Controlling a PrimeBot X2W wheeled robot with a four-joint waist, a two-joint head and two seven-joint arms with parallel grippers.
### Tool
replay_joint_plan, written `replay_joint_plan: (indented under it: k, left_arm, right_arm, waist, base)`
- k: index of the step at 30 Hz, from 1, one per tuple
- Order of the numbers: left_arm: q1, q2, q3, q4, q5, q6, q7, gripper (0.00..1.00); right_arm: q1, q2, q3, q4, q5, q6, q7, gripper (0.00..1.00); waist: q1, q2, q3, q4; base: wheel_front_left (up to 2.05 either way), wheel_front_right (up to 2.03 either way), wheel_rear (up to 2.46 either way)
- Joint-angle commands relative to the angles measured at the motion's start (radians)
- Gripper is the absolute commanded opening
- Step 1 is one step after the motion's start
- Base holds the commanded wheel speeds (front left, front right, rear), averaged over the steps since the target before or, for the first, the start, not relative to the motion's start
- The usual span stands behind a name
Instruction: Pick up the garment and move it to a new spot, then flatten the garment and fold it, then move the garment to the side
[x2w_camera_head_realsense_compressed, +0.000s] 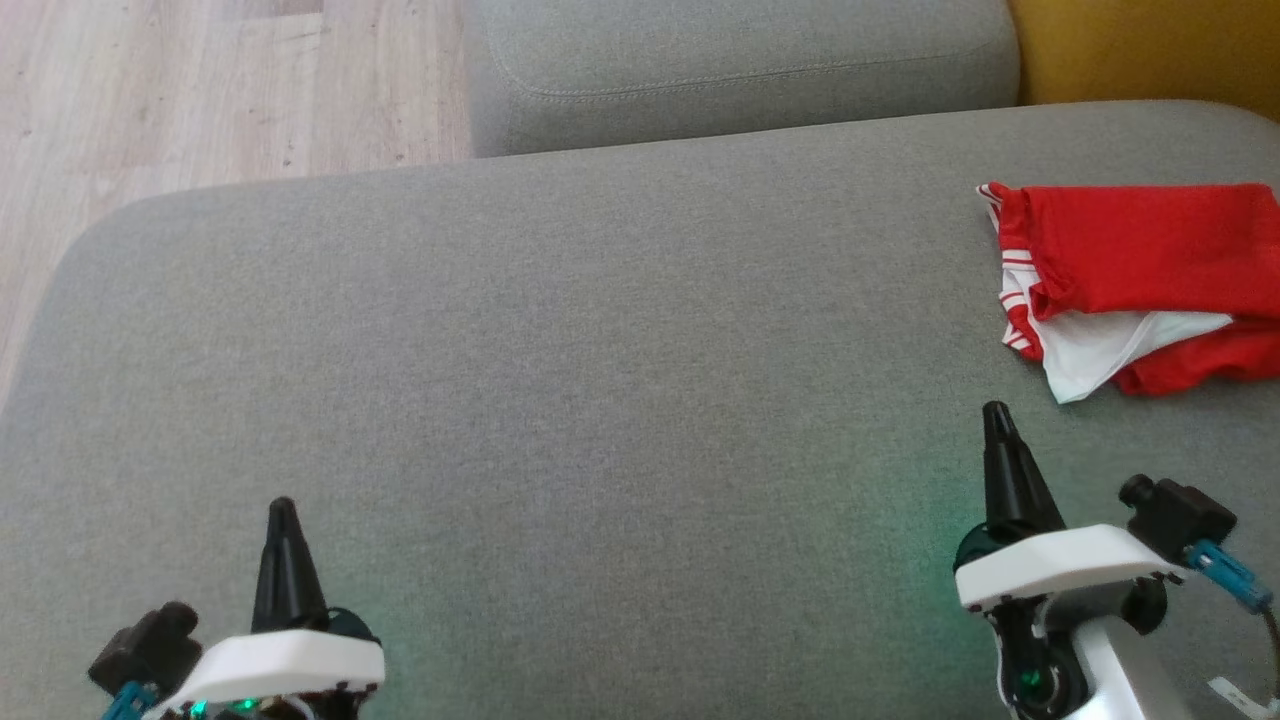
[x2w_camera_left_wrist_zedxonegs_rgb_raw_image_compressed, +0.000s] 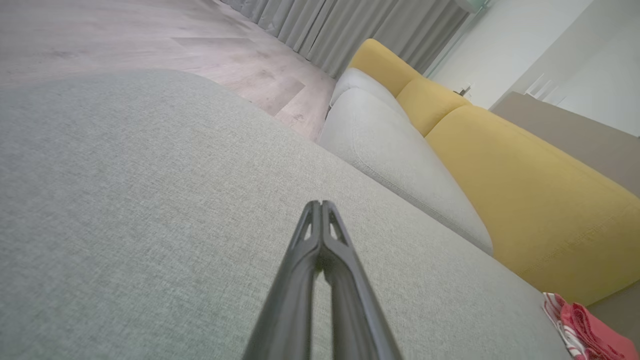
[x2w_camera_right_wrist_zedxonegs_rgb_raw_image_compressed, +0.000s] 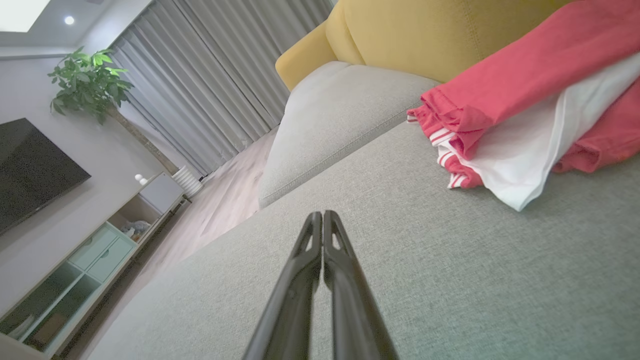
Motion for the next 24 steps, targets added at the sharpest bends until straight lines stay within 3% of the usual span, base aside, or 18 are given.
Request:
replay_joint_plan:
  k: [1, 24]
  left_arm:
    - [-0.045, 0.002, 0.021, -0.034, -0.022, -0.007, 0.004, 0.00]
    - [-0.063, 0.003, 0.058, -0.033, -0.264, -0.031, 0.077, 0.00]
  right_arm:
    - [-0.036, -0.013, -0.005, -0.041, 0.027, 0.000, 0.004, 0.00]
    - [-0.025, -0.019, -0.050, -0.069, 0.298, 0.000, 0.070, 0.00]
  waist:
    - [0.0000, 0.0000, 0.000, 0.001]
    - [0.0000, 0.0000, -0.005, 0.015]
  base:
    - [0.00, 0.00, 0.00]
    - [0.00, 0.00, 0.00]
